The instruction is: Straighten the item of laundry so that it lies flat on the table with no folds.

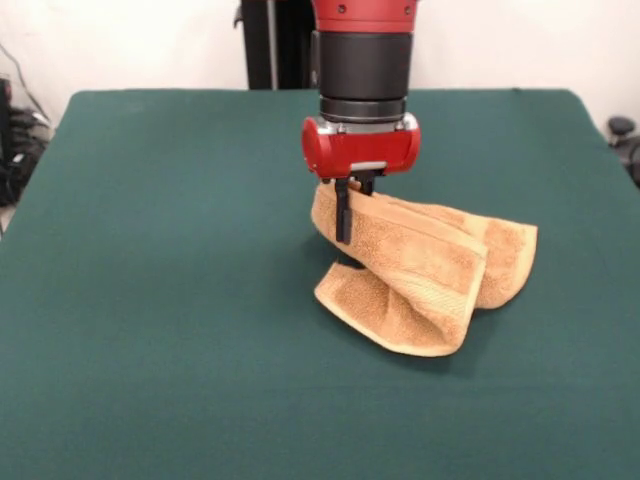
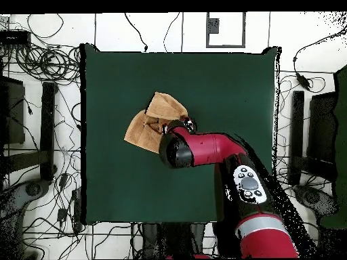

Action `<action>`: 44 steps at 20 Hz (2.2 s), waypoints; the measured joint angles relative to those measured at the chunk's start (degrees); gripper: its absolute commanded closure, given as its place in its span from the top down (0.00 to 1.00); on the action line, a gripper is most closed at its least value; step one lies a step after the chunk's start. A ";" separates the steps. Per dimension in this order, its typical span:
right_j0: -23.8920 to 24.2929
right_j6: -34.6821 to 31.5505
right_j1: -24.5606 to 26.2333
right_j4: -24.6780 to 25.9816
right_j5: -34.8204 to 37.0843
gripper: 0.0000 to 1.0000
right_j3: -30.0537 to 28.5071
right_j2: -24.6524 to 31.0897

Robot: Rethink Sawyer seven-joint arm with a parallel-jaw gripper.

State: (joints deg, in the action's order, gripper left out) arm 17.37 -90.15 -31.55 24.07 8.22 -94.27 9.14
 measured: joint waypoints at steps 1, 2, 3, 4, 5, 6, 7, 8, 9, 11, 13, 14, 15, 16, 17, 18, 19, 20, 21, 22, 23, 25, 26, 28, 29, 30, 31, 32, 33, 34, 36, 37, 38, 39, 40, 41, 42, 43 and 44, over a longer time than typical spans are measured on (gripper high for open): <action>0.07 0.00 0.01 -0.52 0.60 0.00 0.01 -0.01; 0.22 0.00 0.01 -1.57 2.10 0.00 0.04 -0.02; 0.34 0.00 0.02 -2.38 3.37 0.00 0.07 -0.05; 0.55 0.00 0.01 -3.61 5.61 0.00 0.14 -0.07; 0.69 0.00 0.01 -4.32 7.16 0.00 0.20 -0.09; 0.81 0.00 0.02 -4.87 8.33 0.00 0.24 -0.11; 1.19 0.00 0.01 -6.07 11.62 0.00 0.38 -0.13; 1.33 0.00 0.01 -6.42 12.90 0.00 0.46 -0.17; 1.52 0.00 0.01 -6.75 14.26 0.00 0.53 -0.21; 1.82 0.00 0.02 -7.28 16.49 0.00 0.68 -0.26; 1.98 0.00 0.07 -7.49 17.40 0.00 0.85 -0.31; 2.00 0.00 0.11 -7.50 17.52 0.00 0.94 -0.32; 2.00 0.00 0.14 -7.49 17.52 0.00 0.99 -0.33; 2.00 0.00 0.16 -7.51 17.52 0.00 1.02 -0.32; 1.98 0.00 0.21 -7.53 17.52 0.00 1.12 -0.32; 1.98 0.00 0.23 -7.53 17.52 0.00 1.15 -0.32; 1.99 0.00 0.25 -7.58 17.52 0.00 1.20 -0.32; 1.98 0.00 0.22 -7.66 17.53 0.00 1.20 -0.35; 1.96 0.00 0.19 -7.75 17.54 0.00 1.19 -0.37; 1.92 0.00 0.11 -7.84 17.65 0.00 1.19 -0.41; 1.78 0.00 -0.24 -8.04 18.16 0.00 1.19 -0.51; 1.39 0.00 -1.27 -8.45 19.70 0.00 1.17 -0.75; 1.03 0.00 -2.09 -8.79 21.14 0.00 1.17 -1.06; 0.47 0.00 -3.37 -9.36 23.42 0.00 1.16 -1.62; 0.09 0.00 -4.14 -9.82 24.99 0.00 1.16 -2.02; -0.29 -0.01 -4.91 -10.28 26.56 0.00 1.16 -2.43; -0.67 -0.01 -5.68 -10.74 28.12 0.00 1.15 -2.84; -0.97 -0.01 -6.25 -11.09 29.33 0.00 1.15 -3.15; -1.36 -0.01 -6.91 -11.58 30.77 0.00 1.15 -3.64; -1.74 -0.01 -7.58 -12.06 32.21 0.00 1.15 -4.14; -2.28 -0.04 -8.26 -12.83 33.70 0.00 1.15 -4.99; -2.47 -0.05 -8.44 -13.11 34.18 0.00 1.15 -5.30; -3.02 -0.07 -8.92 -14.07 35.69 0.00 1.10 -6.45; -3.17 -0.10 -9.02 -14.38 36.08 0.00 1.10 -6.84; -3.33 -0.12 -9.12 -14.69 36.46 0.00 1.10 -7.22; -3.65 -0.24 -9.12 -15.24 36.95 0.00 1.10 -8.03; -3.98 -0.37 -9.11 -15.80 37.43 0.00 1.10 -8.83; -4.23 -0.51 -9.07 -16.13 37.73 0.00 1.09 -9.45; -4.45 -0.73 -9.02 -16.53 38.10 0.00 1.07 -10.00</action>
State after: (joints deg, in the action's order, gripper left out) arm 12.92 -90.88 -40.58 7.54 46.32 -93.19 -0.86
